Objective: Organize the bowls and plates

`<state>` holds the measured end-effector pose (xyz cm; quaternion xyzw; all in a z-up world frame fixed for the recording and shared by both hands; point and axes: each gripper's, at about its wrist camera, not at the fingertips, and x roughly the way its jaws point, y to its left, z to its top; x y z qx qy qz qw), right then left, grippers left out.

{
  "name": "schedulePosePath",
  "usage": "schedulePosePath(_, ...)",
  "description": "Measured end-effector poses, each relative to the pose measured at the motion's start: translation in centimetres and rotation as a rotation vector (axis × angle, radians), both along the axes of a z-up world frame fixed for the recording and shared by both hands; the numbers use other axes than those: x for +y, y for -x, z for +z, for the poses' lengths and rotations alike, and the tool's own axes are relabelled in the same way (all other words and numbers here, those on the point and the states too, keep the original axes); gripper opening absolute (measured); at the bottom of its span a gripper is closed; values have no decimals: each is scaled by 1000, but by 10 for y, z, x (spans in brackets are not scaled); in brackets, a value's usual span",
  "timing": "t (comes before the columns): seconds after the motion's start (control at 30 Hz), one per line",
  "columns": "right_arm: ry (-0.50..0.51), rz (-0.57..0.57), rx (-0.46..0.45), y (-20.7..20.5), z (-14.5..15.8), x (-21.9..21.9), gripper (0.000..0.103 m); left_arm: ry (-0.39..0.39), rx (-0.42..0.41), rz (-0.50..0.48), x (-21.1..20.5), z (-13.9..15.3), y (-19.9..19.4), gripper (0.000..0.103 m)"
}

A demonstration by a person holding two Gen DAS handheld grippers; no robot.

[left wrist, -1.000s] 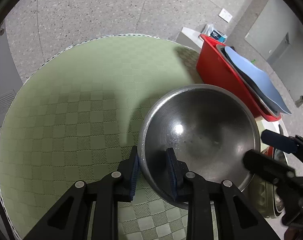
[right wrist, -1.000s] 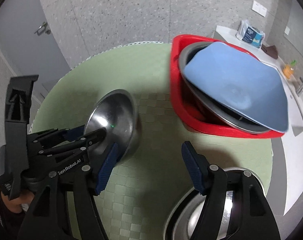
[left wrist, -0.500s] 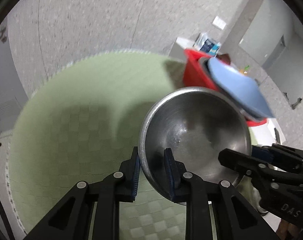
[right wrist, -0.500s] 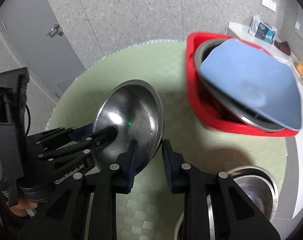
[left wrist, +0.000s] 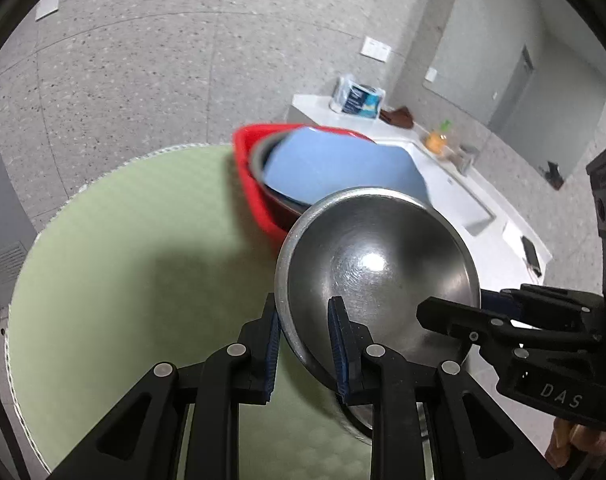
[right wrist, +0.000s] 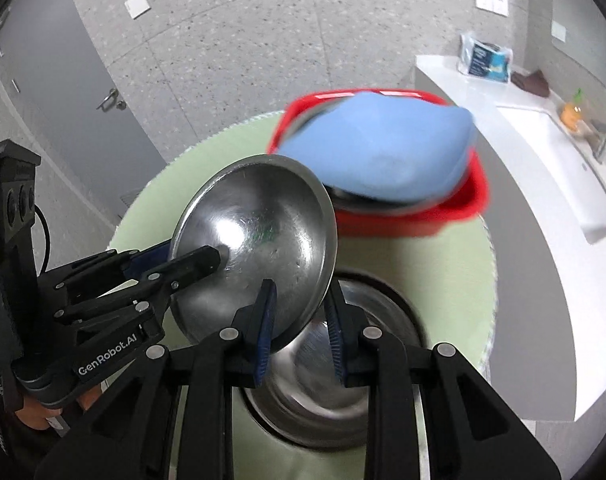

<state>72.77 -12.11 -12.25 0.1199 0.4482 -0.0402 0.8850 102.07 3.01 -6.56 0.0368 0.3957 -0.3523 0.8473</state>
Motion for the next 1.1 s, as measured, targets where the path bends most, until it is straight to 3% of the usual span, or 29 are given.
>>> schedulePosePath(0.47,-38,47,70,36,-29,-34,26,-100,45,46,-65,-6,43,19)
schedulePosePath(0.83,-20,73,86,43,-38,-32,31,-132,52,82,-79,-9,53,23)
schedulePosePath(0.97,-26,71,76,45,-38,-32,34,-134,48,79,-81,-11,56,31)
schedulePosePath(1.03,-27,68,69,47,-36,-32,43,-126,54,70,-80,-11,55,36)
schedulePosePath(1.1,-20,55,60,49,-34,-34,44,-123,52,70,-79,-11,56,39)
